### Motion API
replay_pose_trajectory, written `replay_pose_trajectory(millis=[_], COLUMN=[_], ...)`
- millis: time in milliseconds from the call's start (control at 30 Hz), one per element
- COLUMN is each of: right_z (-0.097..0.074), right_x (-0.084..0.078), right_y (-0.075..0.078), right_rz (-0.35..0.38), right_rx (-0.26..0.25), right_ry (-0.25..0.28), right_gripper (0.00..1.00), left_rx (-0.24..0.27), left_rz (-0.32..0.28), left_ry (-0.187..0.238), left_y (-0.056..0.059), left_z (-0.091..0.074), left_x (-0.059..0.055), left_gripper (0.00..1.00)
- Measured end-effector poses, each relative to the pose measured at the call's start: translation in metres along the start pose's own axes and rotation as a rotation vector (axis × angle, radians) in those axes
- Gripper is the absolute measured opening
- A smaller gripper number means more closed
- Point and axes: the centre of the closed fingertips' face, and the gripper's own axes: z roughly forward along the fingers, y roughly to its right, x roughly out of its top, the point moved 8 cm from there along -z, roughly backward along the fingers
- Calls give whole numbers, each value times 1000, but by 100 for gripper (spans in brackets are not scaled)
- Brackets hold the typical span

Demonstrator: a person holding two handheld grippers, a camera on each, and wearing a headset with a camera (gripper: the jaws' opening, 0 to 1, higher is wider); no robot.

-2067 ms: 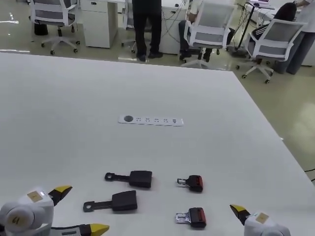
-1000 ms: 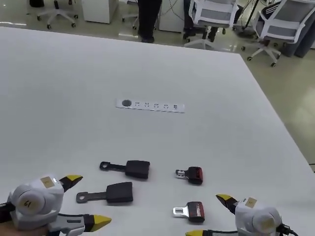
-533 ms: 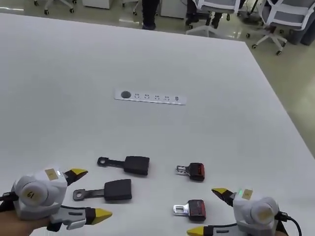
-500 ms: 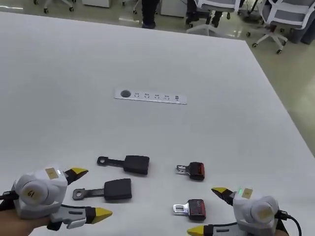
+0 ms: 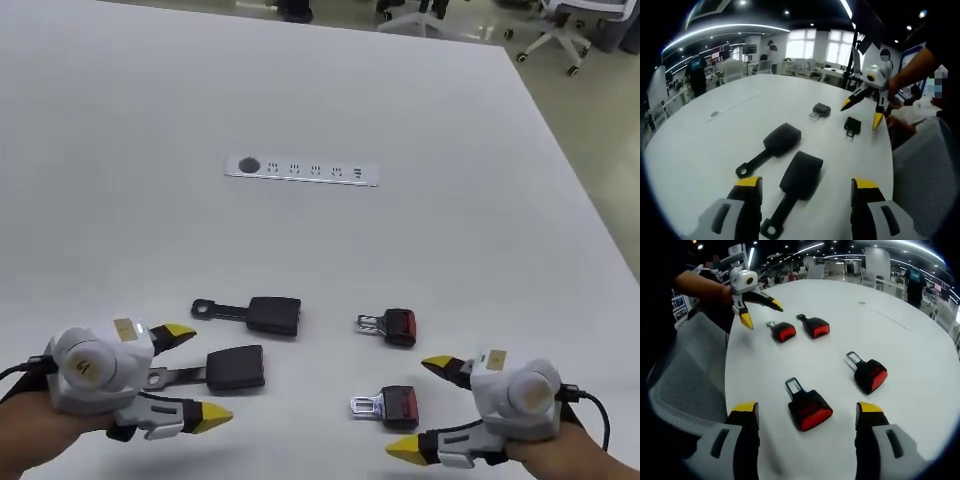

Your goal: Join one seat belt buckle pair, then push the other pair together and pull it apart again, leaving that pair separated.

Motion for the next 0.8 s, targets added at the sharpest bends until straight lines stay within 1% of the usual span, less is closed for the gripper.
replay_pose_trajectory(millis=[100, 133, 200, 267, 333, 400, 433, 500, 533, 600, 667, 700, 733, 767, 800], right_z=[4, 6, 7, 8, 9, 10, 11, 11, 12, 13, 15, 16, 17, 19, 18], right_x=[-1, -1, 0, 0, 0, -1, -2, -1, -2, -3, -3, -5, -5, -4, -5], right_y=[3, 4, 4, 3, 3, 3, 4, 4, 4, 5, 3, 3, 4, 4, 3], right_rz=[-23, -23, -31, -44, -50, -61, -62, -67, -80, -86, -105, -115, -134, -155, -135], right_rx=[23, 34, 50, 65, 84, 94, 105, 113, 119, 134, 147, 148, 147, 160, 155], right_ry=[-19, -25, -32, -45, -57, -65, -74, -84, -94, -102, -112, -125, -123, -106, -116], right_gripper=[78, 78, 77, 76, 74, 71, 71, 70, 69, 65, 60, 58, 57, 56, 55], left_rx=[-18, -25, -33, -38, -50, -61, -69, -79, -94, -104, -118, -126, -133, -136, -132], left_rz=[23, 28, 30, 36, 46, 56, 62, 58, 54, 68, 78, 93, 106, 121, 132], left_ry=[-22, -26, -37, -46, -55, -67, -79, -93, -107, -112, -130, -144, -152, -155, -158], left_y=[-3, -3, -3, -5, -3, -6, -7, -8, -9, -8, -7, -7, -6, -6, -7], left_z=[5, 6, 9, 12, 16, 18, 19, 23, 25, 28, 29, 31, 32, 32, 33], left_x=[-2, 1, 3, 3, 5, 1, 2, 1, -1, 0, 0, -1, -2, -2, -2], left_gripper=[73, 72, 71, 71, 70, 69, 68, 68, 68, 68, 67, 66, 65, 64, 61])
